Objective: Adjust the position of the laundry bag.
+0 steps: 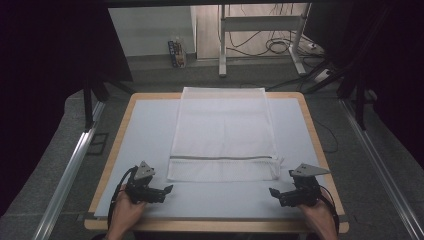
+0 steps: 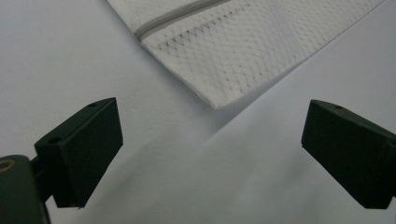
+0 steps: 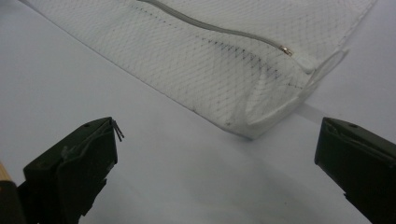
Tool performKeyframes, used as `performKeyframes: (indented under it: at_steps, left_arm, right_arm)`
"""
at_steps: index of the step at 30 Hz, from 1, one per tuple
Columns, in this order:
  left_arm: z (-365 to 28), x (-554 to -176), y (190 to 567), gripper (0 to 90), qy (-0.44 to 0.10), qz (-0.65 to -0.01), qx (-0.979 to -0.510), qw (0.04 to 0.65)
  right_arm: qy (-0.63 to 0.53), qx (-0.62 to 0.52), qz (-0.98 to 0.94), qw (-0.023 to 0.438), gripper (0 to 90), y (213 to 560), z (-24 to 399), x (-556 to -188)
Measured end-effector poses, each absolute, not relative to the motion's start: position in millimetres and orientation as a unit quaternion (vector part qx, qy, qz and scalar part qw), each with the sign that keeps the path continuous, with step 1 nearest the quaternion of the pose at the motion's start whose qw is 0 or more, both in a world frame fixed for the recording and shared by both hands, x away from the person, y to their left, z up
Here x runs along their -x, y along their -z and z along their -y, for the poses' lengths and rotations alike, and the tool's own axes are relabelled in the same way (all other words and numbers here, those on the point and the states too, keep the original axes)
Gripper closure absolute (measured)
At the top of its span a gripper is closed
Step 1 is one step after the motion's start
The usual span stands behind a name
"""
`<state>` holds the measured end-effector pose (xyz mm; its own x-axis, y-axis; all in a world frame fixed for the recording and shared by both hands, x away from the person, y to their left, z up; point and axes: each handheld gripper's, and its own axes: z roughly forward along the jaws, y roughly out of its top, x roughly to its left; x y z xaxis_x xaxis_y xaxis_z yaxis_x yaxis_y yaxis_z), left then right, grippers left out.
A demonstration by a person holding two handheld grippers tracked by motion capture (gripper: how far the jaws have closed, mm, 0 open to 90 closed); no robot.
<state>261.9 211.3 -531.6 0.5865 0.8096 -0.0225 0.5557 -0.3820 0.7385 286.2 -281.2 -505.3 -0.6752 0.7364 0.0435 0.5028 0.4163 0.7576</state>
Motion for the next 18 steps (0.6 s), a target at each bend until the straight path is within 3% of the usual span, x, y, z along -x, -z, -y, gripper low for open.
performKeyframes:
  at_steps: [11,18]
  left_arm:
    - [-209.0,-265.0,528.7,5.6,-0.200,-0.410,-0.817,0.353]
    - [-212.4,-267.7,526.3,6.4,-0.181,-0.433,-0.805,0.363]
  right_arm:
    - [-0.391,-0.378,-0.828,0.138,0.0,506.0,282.8,-285.2]
    - [-0.392,-0.376,-0.827,0.144,0.0,505.6,281.9,-284.6]
